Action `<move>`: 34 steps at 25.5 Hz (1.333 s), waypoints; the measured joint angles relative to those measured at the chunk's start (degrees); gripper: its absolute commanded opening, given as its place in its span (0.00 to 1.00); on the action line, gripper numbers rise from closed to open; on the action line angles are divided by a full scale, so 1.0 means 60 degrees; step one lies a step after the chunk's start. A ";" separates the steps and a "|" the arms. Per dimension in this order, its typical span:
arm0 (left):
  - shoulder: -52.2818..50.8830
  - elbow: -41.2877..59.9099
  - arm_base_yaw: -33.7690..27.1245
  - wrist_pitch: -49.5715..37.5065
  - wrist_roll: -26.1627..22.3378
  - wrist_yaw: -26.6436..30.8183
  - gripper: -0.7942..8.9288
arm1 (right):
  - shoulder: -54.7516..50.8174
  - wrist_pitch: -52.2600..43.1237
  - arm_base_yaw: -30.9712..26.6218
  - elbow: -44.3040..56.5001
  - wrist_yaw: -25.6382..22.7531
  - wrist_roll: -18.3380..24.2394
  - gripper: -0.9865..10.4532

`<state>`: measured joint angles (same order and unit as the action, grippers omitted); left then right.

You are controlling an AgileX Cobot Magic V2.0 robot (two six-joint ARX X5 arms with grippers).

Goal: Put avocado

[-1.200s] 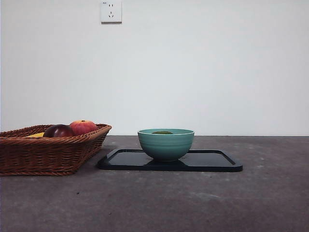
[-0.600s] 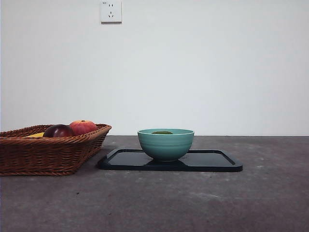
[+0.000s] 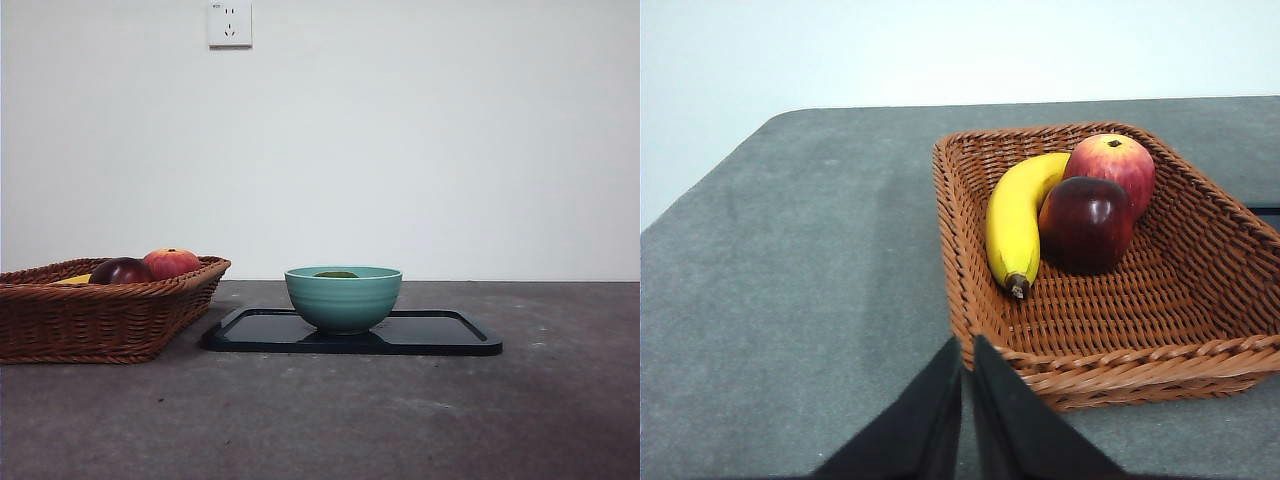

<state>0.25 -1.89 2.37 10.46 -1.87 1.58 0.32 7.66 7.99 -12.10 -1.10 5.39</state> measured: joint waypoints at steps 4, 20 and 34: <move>0.0000 0.0000 0.0000 0.0000 0.0000 0.0000 0.10 | 0.0015 -0.0736 -0.0710 0.1381 0.0000 -0.0299 0.10; 0.0000 0.0000 0.0000 0.0000 0.0000 0.0000 0.10 | -0.0004 0.0339 -0.1814 0.1858 -0.0066 -0.0805 0.10; 0.0000 0.0004 0.0000 0.0000 0.0000 0.0000 0.10 | -0.0004 0.0288 -0.1843 0.1861 -0.0058 -0.0947 0.10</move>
<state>0.25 -1.87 2.37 10.46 -1.87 1.58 0.30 9.39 -3.07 -0.93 -1.45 -0.30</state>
